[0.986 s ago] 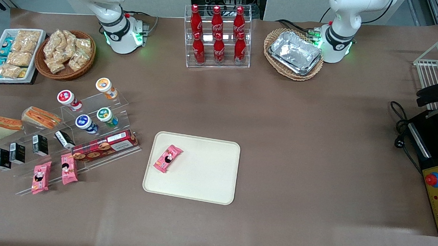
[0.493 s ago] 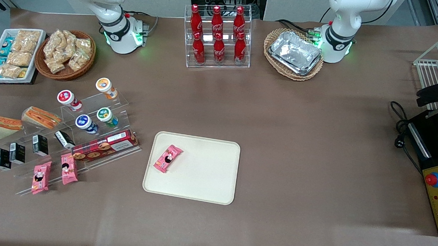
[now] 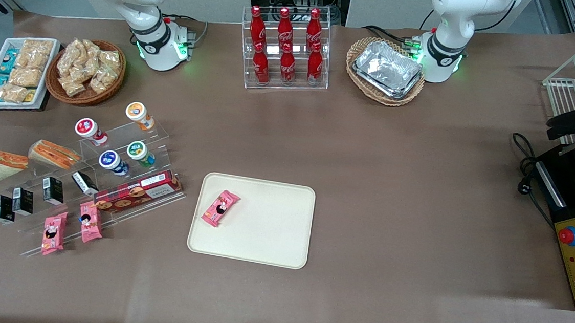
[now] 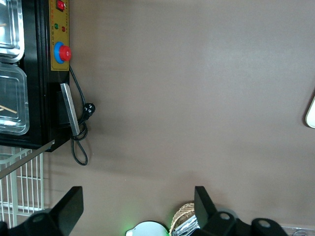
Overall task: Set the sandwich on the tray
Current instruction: 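Lower the right gripper and grasp the plastic-wrapped sandwich on the rack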
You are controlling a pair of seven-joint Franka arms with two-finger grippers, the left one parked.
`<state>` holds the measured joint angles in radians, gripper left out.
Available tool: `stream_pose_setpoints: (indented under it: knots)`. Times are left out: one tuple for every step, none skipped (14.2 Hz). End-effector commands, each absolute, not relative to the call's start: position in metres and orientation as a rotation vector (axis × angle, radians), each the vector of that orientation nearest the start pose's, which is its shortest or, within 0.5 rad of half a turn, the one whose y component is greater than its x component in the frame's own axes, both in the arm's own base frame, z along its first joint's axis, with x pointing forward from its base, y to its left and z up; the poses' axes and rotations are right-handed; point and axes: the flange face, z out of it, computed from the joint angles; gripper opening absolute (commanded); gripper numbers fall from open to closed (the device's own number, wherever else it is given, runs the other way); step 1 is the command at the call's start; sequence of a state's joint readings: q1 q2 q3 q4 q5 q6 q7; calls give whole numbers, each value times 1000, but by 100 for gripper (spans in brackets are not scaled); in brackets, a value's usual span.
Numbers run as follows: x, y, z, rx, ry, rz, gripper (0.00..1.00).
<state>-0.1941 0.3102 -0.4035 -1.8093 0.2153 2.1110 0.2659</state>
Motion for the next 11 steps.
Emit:
stream_pose_setpoints:
  knots:
    - [546, -336, 406, -2738, 1375, -114, 21]
    - [547, -335, 414, -2747, 1350, -108, 22]
    - [550, -334, 427, -2748, 1336, -106, 22]
    - [554, -332, 442, -2749, 1321, -92, 22]
    - [558, -328, 459, -2744, 1306, -72, 22]
    - [562, -322, 472, -2741, 1295, -51, 23]
    - [564, -316, 477, -2727, 1308, -27, 23]
    - [567, -308, 480, -2705, 1340, -22, 23]
    - [573, -291, 484, -2690, 1361, -10, 24]
    - [582, -267, 487, -2672, 1391, 10, 24]
    - [593, -242, 489, -2649, 1434, 27, 24]
